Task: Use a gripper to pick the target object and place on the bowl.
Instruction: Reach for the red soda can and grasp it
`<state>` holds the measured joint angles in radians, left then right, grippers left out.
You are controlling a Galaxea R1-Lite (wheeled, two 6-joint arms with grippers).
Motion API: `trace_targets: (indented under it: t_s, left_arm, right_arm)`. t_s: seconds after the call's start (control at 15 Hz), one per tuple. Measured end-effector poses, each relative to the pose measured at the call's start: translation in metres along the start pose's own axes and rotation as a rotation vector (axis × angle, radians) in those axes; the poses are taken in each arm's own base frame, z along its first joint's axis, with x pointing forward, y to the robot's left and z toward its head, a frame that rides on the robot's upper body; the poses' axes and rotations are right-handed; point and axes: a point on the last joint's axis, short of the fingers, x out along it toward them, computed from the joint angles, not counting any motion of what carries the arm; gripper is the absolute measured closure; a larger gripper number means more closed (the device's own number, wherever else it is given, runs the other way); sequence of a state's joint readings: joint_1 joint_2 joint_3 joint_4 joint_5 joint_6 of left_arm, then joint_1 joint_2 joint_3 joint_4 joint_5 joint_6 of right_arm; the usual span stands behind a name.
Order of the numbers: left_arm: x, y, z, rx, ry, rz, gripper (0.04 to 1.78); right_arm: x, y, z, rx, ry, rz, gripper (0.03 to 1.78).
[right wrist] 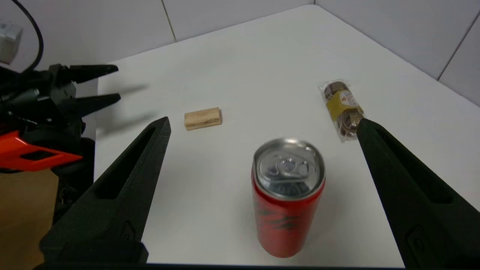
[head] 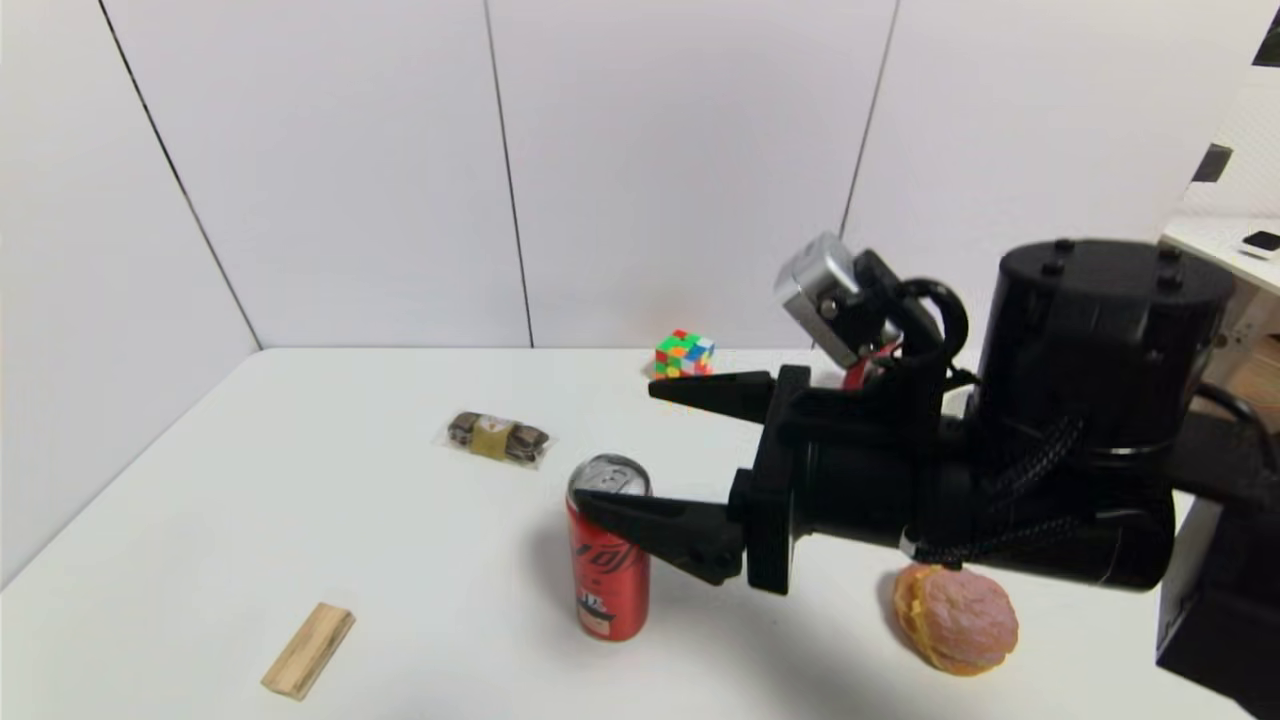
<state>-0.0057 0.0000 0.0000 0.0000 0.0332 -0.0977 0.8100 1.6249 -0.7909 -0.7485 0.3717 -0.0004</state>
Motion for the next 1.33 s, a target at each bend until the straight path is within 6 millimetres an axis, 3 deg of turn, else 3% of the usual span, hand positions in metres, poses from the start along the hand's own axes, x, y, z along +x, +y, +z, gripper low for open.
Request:
trace_targets:
  t_s: [0.27, 0.8, 1.33]
  left_arm:
    - [0.0, 0.0, 0.0, 0.0, 0.0, 0.0, 0.13]
    - [0.0, 0.0, 0.0, 0.0, 0.0, -0.001, 0.13]
    - [0.0, 0.0, 0.0, 0.0, 0.0, -0.001, 0.13]
  right_arm:
    - [-0.005, 0.002, -0.049, -0.031, -0.051, -0.006, 0.1]
    - [0.02, -0.008, -0.108, -0.051, -0.008, -0.069, 0.1]
    - [0.064, -0.014, -0.119, -0.058, 0.026, -0.078, 0.1]
